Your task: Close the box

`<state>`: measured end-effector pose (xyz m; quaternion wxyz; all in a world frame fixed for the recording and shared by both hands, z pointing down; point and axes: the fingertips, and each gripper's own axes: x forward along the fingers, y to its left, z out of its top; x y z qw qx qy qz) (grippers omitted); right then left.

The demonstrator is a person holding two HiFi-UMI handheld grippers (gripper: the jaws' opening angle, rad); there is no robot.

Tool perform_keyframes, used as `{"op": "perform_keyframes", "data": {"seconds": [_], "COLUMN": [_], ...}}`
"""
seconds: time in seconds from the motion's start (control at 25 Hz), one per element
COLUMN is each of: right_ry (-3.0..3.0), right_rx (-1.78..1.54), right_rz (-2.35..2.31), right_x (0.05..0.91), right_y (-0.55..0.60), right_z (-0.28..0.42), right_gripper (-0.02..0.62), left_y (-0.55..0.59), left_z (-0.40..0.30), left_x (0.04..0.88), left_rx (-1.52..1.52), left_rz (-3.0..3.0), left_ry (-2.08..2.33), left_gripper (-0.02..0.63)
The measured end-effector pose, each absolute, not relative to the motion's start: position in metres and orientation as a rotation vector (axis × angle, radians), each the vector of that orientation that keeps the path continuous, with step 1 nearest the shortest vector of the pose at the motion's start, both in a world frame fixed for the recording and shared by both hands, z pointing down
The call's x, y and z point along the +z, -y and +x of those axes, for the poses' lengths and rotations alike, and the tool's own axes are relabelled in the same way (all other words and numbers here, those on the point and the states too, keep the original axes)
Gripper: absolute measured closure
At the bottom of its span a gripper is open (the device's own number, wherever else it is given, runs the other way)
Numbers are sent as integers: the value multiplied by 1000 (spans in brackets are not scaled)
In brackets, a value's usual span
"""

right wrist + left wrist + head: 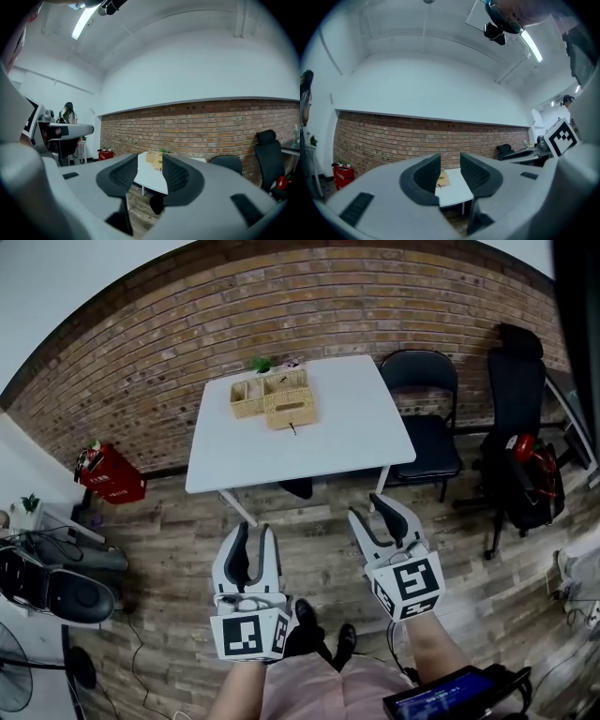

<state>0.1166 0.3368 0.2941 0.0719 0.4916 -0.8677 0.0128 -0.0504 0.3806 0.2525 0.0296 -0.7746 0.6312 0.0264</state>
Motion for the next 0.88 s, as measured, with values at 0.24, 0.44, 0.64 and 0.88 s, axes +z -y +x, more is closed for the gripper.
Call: {"op": "perform_keyframes", "data": {"seconds": [0.24, 0.44, 0.64, 0.88], "right_ry": [2592, 2569, 2550, 2526], "right_rx": [78, 109, 83, 7], "right_rz": [1432, 1428, 1460, 1521], "right_x": [320, 342, 330, 299], "right_y": [-297, -239, -173, -120], "right_z": [104, 84, 59, 40], "right_gripper": [436, 442, 455, 460], "left_y": [-340, -280, -211, -147], "left_z": [-68, -89, -117, -137], "left_x": [278, 303, 297, 272], "left_rx": [70, 59, 79, 145], "left_rz": [-2395, -2439, -2470, -2488], "left_ry": [-2006, -2010, -1976, -1889], "left_gripper": [476, 476, 476, 476]}}
